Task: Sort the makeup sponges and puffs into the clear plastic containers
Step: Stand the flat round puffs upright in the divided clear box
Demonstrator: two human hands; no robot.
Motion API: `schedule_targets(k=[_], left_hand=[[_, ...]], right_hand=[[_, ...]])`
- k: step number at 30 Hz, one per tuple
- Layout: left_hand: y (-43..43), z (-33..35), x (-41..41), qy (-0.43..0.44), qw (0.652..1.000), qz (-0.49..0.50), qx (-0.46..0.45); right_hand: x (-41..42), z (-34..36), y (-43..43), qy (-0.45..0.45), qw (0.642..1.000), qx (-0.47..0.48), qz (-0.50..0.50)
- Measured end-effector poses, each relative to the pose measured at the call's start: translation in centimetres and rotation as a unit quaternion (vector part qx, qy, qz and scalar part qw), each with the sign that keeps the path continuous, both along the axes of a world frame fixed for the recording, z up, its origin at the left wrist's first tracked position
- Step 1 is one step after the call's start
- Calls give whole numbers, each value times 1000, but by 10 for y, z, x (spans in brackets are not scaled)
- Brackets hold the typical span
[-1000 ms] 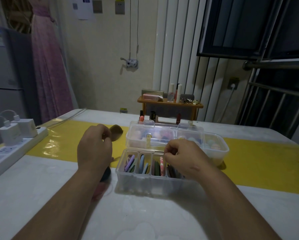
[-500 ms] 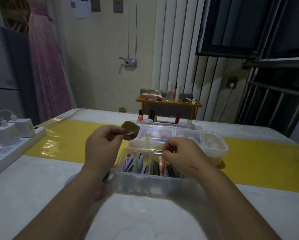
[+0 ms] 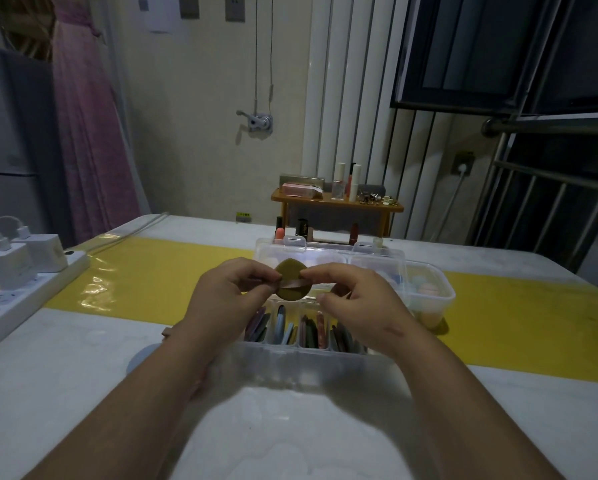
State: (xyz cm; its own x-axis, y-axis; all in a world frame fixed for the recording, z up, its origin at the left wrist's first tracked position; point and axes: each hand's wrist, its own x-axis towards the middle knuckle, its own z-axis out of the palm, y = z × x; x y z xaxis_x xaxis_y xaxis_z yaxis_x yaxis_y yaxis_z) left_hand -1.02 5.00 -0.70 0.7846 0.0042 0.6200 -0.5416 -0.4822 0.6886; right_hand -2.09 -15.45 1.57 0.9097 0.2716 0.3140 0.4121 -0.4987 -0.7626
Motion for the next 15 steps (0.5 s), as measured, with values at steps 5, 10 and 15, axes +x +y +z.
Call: schedule_targets(k=[5,10,15], left_hand=[[0,0,0,2,1000,-18,13],[-1,0,-1,12,999,-29,33],[0,0,-4,29,999,-38,27]], right_hand=[[-1,1,-2,-8,1000,12,-2],[0,2,-1,-29,999,27,-14],[4,5,-9,-71,995,39,-52]])
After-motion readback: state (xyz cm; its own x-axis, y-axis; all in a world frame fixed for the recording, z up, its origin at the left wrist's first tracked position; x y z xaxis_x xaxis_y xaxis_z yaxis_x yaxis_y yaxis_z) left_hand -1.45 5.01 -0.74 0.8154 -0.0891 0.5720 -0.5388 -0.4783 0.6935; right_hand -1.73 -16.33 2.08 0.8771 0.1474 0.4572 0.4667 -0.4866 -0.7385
